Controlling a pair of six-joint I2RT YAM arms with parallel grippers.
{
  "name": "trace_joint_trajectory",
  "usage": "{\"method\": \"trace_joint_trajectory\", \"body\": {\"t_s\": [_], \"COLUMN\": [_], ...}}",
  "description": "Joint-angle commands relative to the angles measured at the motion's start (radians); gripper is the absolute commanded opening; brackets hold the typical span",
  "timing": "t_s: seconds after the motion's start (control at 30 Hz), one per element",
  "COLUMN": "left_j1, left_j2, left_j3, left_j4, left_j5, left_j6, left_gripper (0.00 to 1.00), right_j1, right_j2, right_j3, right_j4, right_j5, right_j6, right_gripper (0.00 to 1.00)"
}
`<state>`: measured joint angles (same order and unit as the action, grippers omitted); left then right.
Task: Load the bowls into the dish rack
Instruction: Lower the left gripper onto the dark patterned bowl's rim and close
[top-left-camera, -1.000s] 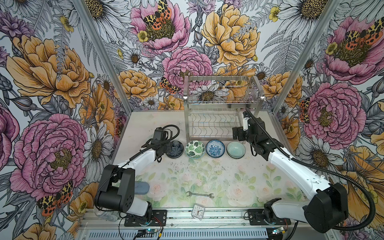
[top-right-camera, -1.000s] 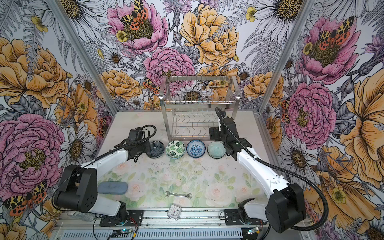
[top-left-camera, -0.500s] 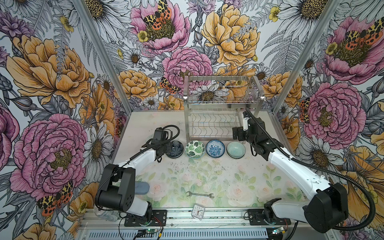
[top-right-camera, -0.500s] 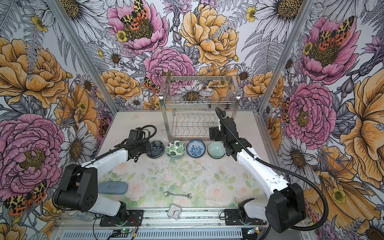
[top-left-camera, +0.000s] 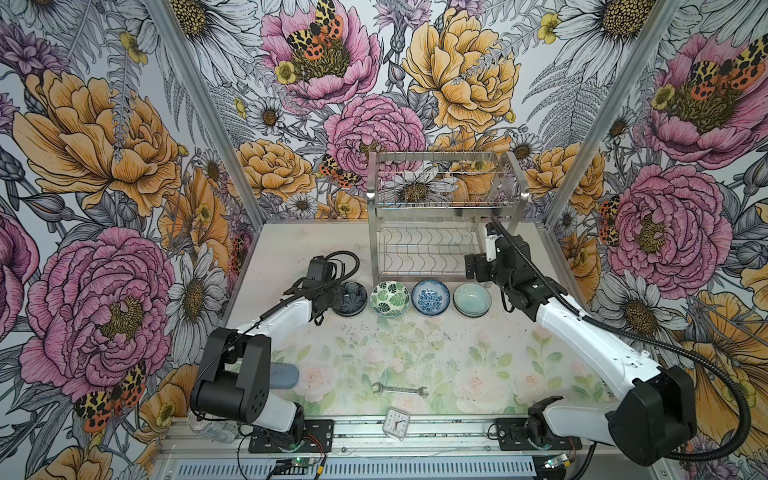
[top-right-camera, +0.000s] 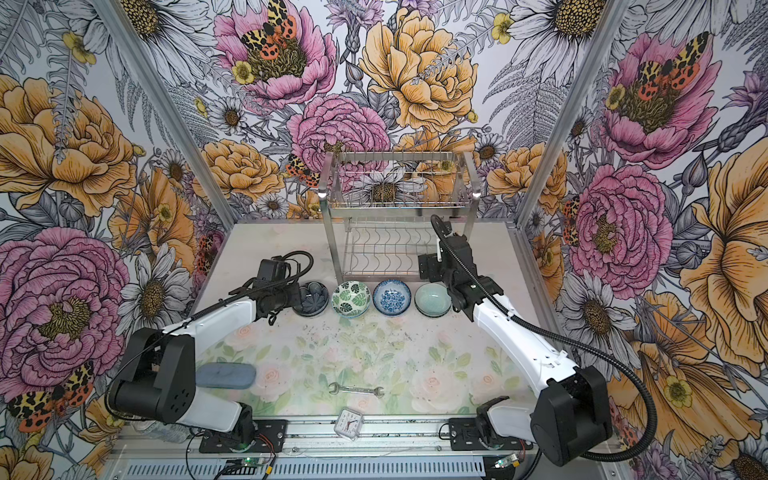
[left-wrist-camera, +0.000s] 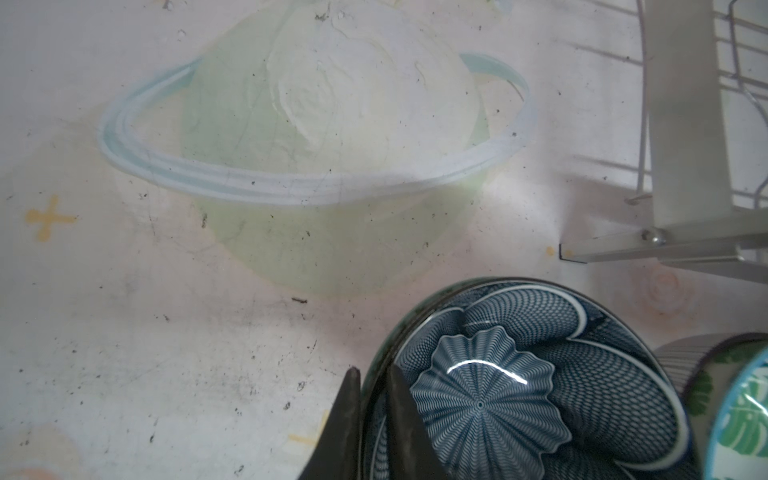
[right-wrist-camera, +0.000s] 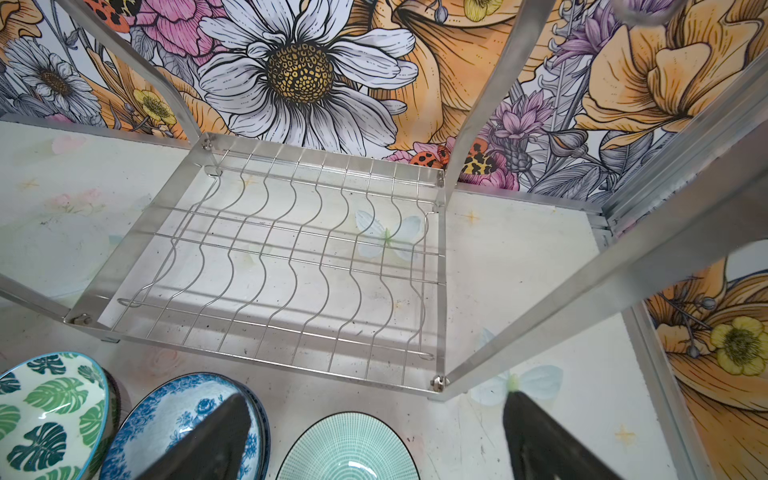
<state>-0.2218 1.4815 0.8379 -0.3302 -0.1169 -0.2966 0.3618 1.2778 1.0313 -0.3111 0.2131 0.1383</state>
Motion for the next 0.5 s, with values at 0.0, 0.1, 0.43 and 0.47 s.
{"method": "trace_joint_trajectory", "body": {"t_s": [0.0,0.1,0.43,0.47], "left_j1": [-0.007,-0.008,-0.007,-0.008], "left_j2": [0.002,-0.007,-0.037,-0.039], "left_j3": [-0.011,-0.009,0.000,0.000], "left_j4": [-0.007,-0.010,-0.031,-0.033], "left_j5": [0.005,0.001,-0.017,-0.018], "left_j6": [0.005,0.004,0.009,0.010], "left_gripper": [0.12,0.07,0.00,0.00], "right_j1": [0.006,0.006,0.007,0.006], "right_j2": [-0.005,-0.006,-0.005,-0.005], "right_j3": [0.022,0.023,0.032,0.032], "right_j4": [0.001,0.001,0.000,0.000], "right_j5": [-0.008,-0.008,-0.015,-0.016], "right_j6": [0.008,0.008,0.009,0.010], "right_gripper": [0.97,0.97,0.97,0.97]}}
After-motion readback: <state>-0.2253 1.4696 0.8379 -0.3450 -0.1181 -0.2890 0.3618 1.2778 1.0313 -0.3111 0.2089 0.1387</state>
